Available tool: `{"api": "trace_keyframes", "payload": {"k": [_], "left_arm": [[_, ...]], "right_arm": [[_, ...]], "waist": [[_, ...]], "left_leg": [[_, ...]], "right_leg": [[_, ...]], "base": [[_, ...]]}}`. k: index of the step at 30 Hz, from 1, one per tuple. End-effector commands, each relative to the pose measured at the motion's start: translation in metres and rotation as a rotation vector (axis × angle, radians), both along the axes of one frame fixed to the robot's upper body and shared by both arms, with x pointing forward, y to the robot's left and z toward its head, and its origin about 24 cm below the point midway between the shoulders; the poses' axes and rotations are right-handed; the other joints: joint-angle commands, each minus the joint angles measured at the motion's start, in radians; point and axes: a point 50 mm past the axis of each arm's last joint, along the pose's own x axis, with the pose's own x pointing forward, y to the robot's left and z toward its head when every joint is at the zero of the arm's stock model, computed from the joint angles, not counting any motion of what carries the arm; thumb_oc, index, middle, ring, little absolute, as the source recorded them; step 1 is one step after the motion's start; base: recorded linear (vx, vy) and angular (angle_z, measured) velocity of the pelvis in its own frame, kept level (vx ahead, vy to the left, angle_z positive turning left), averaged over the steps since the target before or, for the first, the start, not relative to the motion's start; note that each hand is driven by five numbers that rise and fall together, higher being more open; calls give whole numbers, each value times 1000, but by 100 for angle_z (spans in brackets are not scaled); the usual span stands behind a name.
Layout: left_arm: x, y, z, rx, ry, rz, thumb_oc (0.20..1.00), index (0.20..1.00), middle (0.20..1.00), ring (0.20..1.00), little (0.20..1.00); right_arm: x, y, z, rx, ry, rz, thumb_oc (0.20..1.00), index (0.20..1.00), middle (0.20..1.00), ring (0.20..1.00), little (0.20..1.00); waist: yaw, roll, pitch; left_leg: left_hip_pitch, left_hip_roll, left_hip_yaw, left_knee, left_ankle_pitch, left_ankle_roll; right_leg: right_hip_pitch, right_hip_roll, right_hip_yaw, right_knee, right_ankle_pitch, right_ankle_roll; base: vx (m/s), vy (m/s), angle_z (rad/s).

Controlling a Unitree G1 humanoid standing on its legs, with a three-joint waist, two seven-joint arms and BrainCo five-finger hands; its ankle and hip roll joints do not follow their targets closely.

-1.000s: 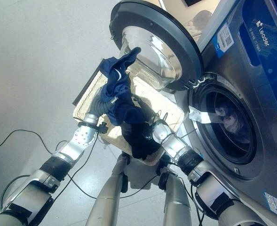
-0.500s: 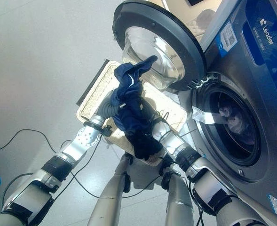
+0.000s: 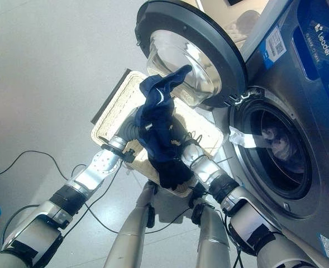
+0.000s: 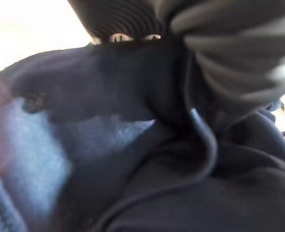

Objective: Put the clothes into the washing machine.

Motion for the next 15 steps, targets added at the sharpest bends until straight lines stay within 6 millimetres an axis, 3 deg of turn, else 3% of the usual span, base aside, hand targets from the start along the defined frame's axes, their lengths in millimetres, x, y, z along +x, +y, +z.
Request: {"api": "trace_keyframes", "payload": {"k": [1, 15], "left_arm": [[-15, -30, 19, -67, -105, -146, 200, 200, 200, 200, 200], [-6, -24, 23, -71, -173, -56, 200, 200, 200, 200, 200]], "right_arm": [[2, 0, 36, 140, -112, 14, 200, 200, 200, 200, 200], [5, -8, 25, 263, -47, -11, 200, 200, 200, 200, 200]], "waist": [[18, 51, -16], [-1, 39, -16]], "left_leg": [[6, -62, 92, 128, -163, 0], [20, -52, 111, 130, -165, -6]], "right_leg": [[23, 17, -6, -157, 152, 105], [30, 26, 6, -158, 150, 101]], "base": [[0, 0, 0], [-1, 6, 0]]}}
